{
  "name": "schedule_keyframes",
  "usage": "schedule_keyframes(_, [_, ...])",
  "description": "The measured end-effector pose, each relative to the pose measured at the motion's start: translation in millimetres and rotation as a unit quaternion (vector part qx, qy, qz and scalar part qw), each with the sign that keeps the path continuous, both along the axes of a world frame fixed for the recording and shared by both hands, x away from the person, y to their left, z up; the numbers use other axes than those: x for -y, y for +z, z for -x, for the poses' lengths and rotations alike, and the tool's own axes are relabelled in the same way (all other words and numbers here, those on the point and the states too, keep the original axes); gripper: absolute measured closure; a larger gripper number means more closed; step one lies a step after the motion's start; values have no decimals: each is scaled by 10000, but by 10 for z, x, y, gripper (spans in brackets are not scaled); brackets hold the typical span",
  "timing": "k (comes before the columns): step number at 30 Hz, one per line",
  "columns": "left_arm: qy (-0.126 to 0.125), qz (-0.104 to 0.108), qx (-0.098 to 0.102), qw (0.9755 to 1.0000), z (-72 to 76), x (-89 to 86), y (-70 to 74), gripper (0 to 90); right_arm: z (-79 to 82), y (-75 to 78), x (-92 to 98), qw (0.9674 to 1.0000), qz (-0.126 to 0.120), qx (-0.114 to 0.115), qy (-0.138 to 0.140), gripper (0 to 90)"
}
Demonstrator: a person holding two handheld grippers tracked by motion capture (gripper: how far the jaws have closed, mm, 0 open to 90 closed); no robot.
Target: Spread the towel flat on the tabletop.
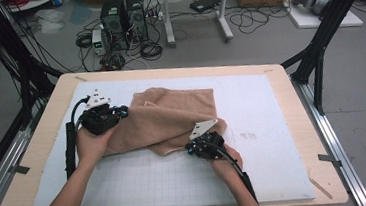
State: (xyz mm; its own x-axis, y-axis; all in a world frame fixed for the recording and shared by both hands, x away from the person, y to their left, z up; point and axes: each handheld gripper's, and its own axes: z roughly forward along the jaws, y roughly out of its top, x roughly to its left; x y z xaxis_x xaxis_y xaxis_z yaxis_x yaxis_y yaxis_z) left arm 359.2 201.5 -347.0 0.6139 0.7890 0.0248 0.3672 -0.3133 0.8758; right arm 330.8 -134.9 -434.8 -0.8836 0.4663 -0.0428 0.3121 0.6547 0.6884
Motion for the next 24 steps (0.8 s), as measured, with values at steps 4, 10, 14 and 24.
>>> schedule_keyframes(4, [-142,107,93,9998,162,-26,115,853,109,162,155,9997,-171,137,98,883])
schedule_keyframes(10, [-318,582,195,9976,390,-54,250,853,263,456,634,9988,-354,327,-64,885])
schedule_keyframes(14, [-482,738,143,9960,458,-20,324,853,339,645,944,9978,-412,476,-219,885])
schedule_keyframes(24, [-126,111,-245,9996,36,136,-3,847,-22,730,1086,9969,-254,328,-661,870])
